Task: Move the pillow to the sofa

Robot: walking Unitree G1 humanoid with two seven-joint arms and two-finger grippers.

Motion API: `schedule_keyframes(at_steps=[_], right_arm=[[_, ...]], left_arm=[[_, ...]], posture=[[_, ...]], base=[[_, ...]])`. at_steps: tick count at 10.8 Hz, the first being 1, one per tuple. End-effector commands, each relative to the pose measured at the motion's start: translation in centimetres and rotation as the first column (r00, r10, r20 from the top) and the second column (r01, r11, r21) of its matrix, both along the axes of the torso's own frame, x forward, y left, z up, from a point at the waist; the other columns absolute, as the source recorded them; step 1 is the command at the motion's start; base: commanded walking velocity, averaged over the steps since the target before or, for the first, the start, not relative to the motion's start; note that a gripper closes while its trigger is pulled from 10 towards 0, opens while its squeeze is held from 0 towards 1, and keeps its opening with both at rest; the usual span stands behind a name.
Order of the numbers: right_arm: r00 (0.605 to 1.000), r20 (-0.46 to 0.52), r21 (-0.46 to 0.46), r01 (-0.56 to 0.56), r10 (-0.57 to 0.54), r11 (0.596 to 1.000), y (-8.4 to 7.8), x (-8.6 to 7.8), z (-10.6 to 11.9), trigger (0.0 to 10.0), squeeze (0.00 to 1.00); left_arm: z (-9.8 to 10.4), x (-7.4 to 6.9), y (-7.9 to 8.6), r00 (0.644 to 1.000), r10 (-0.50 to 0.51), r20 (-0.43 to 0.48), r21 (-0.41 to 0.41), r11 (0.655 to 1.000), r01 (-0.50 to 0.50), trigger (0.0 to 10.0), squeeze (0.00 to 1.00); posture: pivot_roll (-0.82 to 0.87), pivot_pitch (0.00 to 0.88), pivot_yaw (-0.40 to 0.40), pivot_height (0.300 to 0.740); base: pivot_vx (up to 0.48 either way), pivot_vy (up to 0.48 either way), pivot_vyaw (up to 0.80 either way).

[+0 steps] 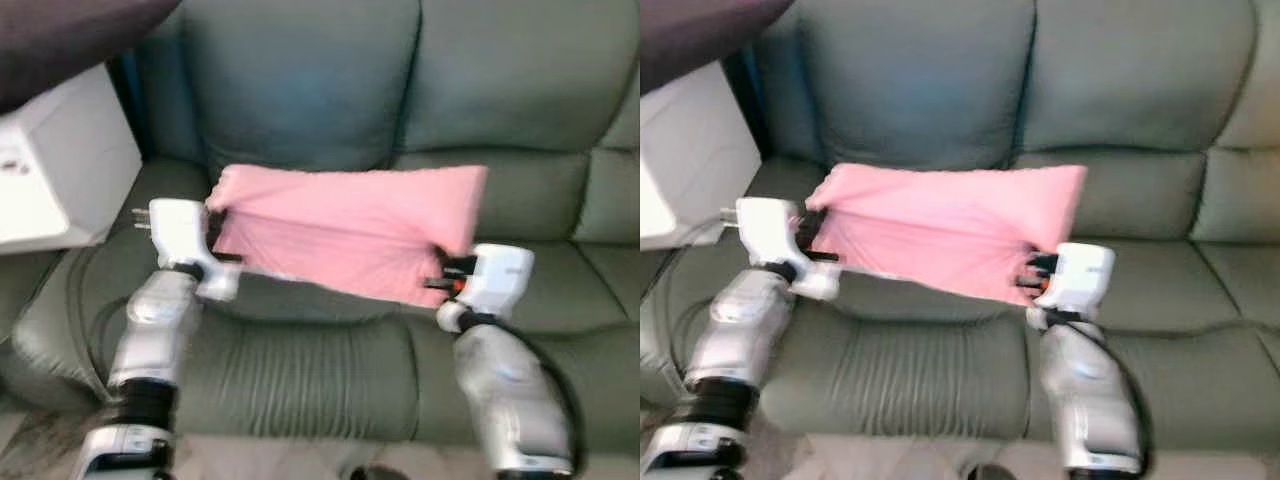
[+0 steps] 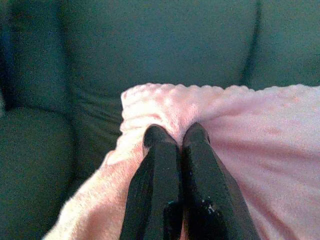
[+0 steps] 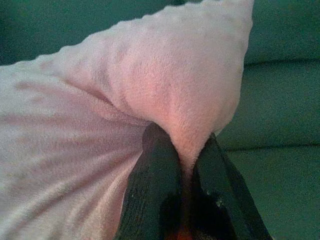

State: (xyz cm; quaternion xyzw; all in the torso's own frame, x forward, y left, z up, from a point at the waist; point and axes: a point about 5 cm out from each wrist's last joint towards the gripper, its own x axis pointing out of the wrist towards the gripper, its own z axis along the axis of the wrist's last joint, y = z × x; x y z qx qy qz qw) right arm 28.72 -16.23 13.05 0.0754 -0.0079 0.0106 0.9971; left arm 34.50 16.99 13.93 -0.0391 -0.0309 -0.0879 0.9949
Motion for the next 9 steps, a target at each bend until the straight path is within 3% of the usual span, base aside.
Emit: schedule_keyframes(at_steps=[1, 6, 7, 9], right_arm=[[1.000, 0.017, 0.008, 0.007, -0.007, 1.000, 0.0, -0.2, 0.4, 10.0, 0.00], [1.000, 0.009, 0.020, -0.017, 0.017, 1.000, 0.4, 0.0, 0.3, 10.0, 0.00], [1.000, 0.003, 0.031, -0.024, 0.024, 0.999, 0.6, 0.2, 0.2, 10.0, 0.00], [0.998, -0.059, 0.065, -0.020, 0.024, 0.998, 0.3, 1.3, -1.1, 10.0, 0.00]], left_arm=[[0.5, 0.1, 1.4, 0.998, 0.065, 0.010, 0.019, 0.998, -0.065, 10.0, 0.00], [-0.1, 0.3, 1.5, 0.997, 0.078, -0.024, 0.038, 0.996, -0.077, 10.0, 0.00], [-0.7, 0.4, 1.3, 0.997, 0.060, -0.055, 0.043, 0.997, -0.058, 10.0, 0.00], [-3.8, 0.8, 1.1, 0.976, -0.011, -0.217, 0.068, 0.997, 0.026, 10.0, 0.00]], posture=[[-0.13, 0.127, 0.005, 0.740], [-0.13, 0.129, 0.005, 0.740], [-0.12, 0.132, 0.008, 0.740], [-0.12, 0.160, 0.018, 0.740]], base=[[0.000, 0.000, 0.00], [0.000, 0.000, 0.00], [0.000, 0.000, 0.00], [0.000, 0.000, 0.00]])
